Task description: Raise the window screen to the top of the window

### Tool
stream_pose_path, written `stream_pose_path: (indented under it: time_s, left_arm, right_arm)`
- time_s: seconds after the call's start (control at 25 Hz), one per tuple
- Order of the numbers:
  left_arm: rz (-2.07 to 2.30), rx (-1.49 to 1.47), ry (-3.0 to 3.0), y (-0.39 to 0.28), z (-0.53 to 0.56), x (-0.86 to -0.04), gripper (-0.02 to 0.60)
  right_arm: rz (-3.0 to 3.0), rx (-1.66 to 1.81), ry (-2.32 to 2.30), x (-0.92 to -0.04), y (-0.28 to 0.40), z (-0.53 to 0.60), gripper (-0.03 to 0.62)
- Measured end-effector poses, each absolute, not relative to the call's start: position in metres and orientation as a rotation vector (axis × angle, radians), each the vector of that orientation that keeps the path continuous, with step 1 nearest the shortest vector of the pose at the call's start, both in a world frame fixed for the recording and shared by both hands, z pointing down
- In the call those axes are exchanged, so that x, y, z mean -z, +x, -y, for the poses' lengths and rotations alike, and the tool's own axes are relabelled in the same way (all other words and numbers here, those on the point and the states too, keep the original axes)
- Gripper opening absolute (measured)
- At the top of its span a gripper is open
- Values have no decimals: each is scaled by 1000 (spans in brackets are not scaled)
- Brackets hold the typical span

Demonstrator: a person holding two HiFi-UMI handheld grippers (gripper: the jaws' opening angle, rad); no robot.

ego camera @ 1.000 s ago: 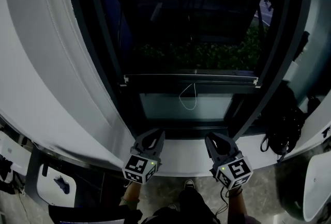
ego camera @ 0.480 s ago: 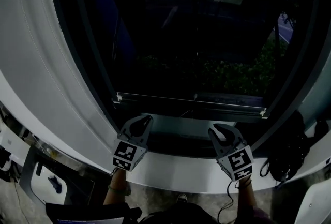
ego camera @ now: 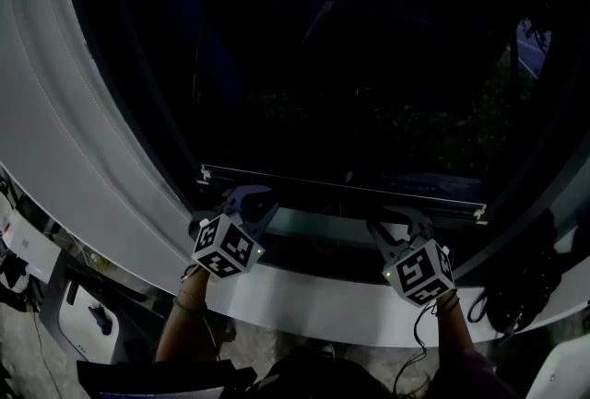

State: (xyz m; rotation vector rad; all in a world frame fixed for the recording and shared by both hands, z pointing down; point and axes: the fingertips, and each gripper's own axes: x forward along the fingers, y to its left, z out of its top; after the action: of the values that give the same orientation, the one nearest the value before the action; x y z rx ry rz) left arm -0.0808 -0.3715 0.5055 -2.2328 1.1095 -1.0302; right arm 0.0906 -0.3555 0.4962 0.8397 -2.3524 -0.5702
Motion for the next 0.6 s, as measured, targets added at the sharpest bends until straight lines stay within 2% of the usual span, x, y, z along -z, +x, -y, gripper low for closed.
stream_pose_path:
  time_s: [0.6]
  left_arm:
    - [-757, 1434, -2000, -74, 383, -521, 40]
  right_arm:
    - [2171, 630, 797, -502, 77, 375, 81]
